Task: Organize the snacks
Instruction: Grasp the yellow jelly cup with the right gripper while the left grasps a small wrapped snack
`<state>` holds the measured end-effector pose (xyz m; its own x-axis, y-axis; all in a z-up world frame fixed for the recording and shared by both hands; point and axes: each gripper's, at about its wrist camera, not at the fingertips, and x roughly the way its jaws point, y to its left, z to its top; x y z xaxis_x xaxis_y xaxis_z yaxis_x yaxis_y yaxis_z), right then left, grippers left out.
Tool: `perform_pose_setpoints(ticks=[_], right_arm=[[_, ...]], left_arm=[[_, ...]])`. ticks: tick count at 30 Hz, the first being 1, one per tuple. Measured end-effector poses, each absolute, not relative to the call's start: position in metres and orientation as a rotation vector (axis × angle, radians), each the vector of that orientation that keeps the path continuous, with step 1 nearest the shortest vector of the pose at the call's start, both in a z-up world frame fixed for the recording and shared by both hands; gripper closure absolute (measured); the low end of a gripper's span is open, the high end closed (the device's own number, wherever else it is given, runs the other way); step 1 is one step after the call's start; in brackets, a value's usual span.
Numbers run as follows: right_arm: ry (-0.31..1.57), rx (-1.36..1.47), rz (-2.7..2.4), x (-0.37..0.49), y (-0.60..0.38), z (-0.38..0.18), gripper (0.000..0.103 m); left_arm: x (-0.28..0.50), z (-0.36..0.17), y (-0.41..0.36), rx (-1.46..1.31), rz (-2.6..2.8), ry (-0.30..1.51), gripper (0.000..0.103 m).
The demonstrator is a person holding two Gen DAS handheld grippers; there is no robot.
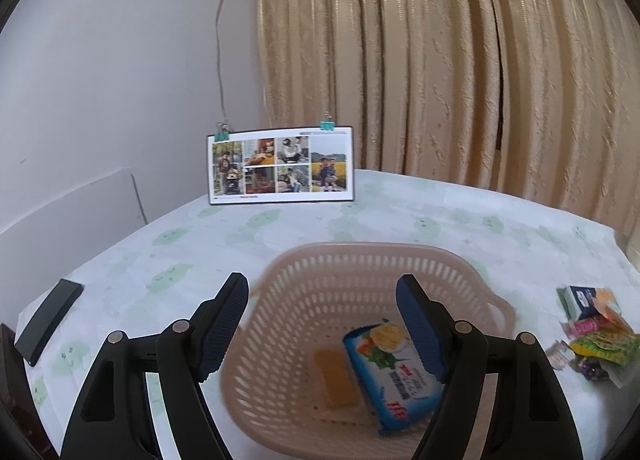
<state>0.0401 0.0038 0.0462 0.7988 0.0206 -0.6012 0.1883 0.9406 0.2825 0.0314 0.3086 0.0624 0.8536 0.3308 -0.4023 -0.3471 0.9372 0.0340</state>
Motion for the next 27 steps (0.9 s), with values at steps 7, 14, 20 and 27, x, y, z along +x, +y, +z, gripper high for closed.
perform_pose_setpoints(ticks=[7,14,20,27], right_arm=[[0.627,0.350,-0.166,0.026,-0.034,0.044,0.028],[0.647,0.338,-0.223,0.019,-0.067,0.040,0.028],[0.683,0.272,-0.253,0.023,-0.090,0.037,0.028],[0.782,0.203,-0.234,0.048,-0.109,0.025,0.027]], left_arm=[[0.030,0.068,0.286,-0.018,0.307,0.412,0.018],[0.029,0.073,0.249,0.018,0.170,0.439,0.017],[0.023,0.068,0.198,0.098,-0.003,0.477,0.017],[0.027,0.051,0.156,0.110,-0.204,0.600,0.017]])
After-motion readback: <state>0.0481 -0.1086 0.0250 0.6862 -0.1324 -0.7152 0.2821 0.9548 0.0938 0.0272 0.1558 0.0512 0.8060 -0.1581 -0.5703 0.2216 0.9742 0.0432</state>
